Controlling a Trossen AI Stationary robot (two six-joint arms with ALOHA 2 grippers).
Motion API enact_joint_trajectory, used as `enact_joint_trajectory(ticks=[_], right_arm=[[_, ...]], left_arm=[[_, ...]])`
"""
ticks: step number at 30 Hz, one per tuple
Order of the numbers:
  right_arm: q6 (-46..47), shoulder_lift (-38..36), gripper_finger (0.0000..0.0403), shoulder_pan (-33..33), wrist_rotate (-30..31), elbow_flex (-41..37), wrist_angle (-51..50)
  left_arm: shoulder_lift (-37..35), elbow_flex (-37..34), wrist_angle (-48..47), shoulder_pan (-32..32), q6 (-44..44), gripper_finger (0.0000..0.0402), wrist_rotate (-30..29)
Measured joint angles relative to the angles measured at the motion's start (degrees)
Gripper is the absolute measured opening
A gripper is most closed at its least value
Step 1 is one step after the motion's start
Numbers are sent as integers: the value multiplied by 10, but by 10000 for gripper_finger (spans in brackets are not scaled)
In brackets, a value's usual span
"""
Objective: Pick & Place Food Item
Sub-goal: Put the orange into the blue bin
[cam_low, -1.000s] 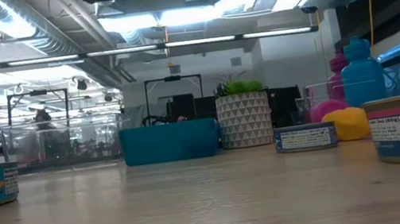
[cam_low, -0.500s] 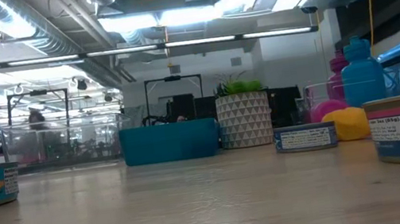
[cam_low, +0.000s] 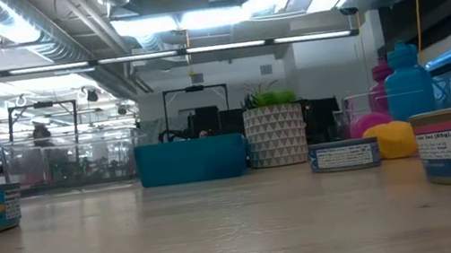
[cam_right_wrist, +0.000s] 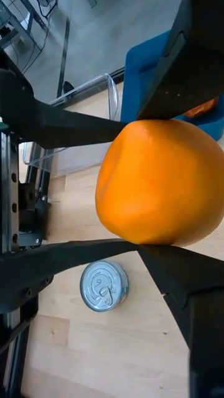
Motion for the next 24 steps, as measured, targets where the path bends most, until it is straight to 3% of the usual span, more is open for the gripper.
enact_joint_trajectory(ticks=[10,16,24], right_arm=[[-5,0,323,0,4,0,0],[-18,1,323,1,52,0,0],[-22,1,322,3,65,0,4]], left_arm=[[0,0,-1,0,9,280,-13],[-1,1,-9,0,13,277,-28],[1,0,-28,0,16,276,-49]])
